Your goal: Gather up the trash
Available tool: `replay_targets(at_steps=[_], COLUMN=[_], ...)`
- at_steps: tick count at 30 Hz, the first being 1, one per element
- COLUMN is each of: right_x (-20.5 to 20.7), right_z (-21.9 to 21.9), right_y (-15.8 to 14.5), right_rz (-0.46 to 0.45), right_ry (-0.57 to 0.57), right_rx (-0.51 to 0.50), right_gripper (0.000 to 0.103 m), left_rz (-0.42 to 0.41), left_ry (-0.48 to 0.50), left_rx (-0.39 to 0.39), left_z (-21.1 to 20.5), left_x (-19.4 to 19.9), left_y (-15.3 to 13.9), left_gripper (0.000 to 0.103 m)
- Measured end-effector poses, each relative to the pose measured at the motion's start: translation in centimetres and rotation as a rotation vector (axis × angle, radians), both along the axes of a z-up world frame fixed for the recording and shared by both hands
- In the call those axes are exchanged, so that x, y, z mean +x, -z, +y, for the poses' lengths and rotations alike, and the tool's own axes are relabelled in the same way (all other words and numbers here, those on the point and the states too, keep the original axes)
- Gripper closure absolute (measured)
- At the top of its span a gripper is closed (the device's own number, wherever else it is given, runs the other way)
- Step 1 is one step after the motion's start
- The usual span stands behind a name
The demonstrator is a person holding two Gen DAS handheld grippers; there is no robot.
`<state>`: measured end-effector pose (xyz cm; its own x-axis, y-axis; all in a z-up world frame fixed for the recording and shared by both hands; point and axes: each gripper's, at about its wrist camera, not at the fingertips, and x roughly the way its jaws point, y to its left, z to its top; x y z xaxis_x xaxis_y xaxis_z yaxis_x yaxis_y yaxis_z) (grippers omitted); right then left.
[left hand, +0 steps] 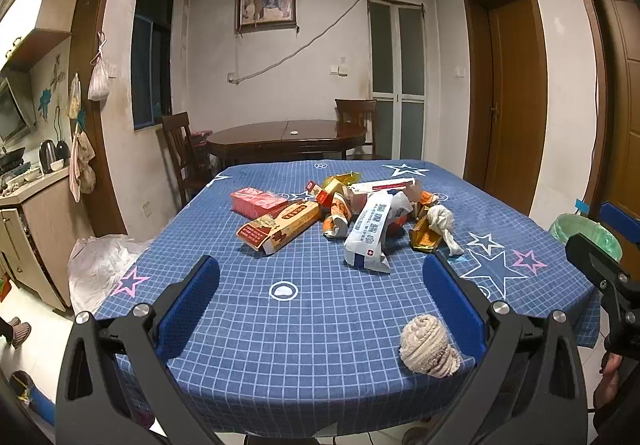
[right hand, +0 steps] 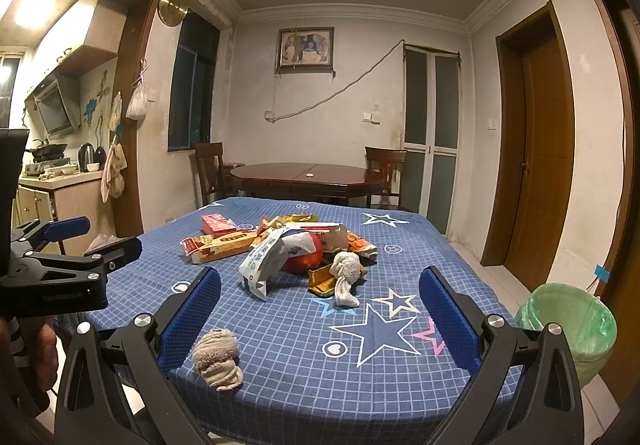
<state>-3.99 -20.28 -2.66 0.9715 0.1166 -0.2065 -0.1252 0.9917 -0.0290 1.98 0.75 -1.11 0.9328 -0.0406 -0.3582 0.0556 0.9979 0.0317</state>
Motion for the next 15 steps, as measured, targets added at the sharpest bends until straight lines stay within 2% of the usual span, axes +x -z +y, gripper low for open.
replay_targets(at_steps=[15], right_x=[0.52], right_z=[0.28], right_y=[0.31], right_rz=[0.031], right_ry=[-0.03], right_rx=[-0.012], right_gripper=[0.004], left_rz=[0.026], left_ry=[0.002], left_rx=[0.006], left_z=[0.22], left_x=[0.65], left_y=[0.65], left_gripper=[0.005])
